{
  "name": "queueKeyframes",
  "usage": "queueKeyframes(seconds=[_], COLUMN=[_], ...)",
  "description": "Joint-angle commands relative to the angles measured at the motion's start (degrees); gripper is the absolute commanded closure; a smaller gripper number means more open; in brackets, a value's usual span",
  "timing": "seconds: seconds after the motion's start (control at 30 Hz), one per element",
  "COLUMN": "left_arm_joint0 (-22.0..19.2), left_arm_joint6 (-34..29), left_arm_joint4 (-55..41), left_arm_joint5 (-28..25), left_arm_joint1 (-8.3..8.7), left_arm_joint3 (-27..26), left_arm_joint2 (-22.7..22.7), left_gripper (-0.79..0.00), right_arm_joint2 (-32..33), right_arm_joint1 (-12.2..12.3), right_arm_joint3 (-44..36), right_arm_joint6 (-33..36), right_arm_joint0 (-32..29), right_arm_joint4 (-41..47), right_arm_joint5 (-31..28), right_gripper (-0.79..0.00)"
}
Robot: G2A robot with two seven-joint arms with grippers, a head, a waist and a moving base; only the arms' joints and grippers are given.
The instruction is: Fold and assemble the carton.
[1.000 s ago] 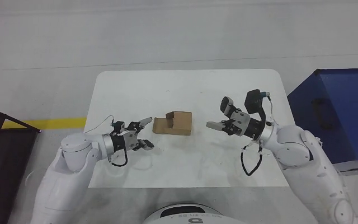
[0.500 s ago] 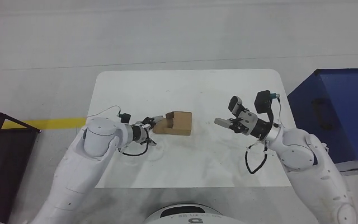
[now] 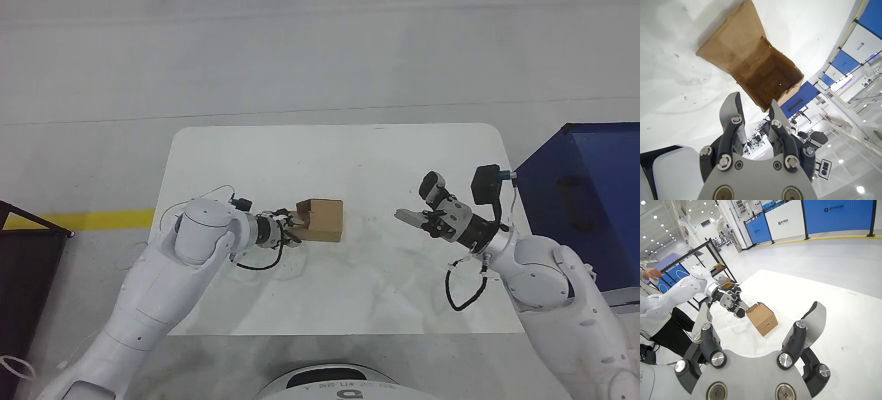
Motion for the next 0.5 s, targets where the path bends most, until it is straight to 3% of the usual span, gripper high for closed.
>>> queueKeyframes(seconds=[0.0,0.13,0.3,0.47], left_arm_joint0=[-0.89,-2.35,-4.33,-6.38], left_arm_joint6=[0.72,0.62,-3.93,-16.56], left_arm_joint4=[-0.56,-0.95,5.92,21.35], left_arm_joint5=[0.00,0.00,-2.22,-14.31], left_arm_joint1=[-0.02,0.22,1.51,4.30], left_arm_joint3=[0.65,1.35,-2.71,-5.28], left_arm_joint2=[1.06,2.95,4.42,5.79], left_gripper=[-0.268,0.000,0.000,0.000], right_arm_joint2=[0.04,0.16,0.37,0.55], right_arm_joint1=[-0.03,-0.07,-0.11,-0.16], right_arm_joint3=[0.08,0.11,-0.03,-0.83], right_arm_joint6=[-0.13,-0.11,-0.03,0.06], right_arm_joint0=[-0.12,-0.20,-0.43,-0.50], right_arm_joint4=[0.07,0.07,-0.19,-1.09], right_arm_joint5=[-0.06,-0.16,-0.14,0.49], right_gripper=[-0.785,-0.785,-0.785,-0.785])
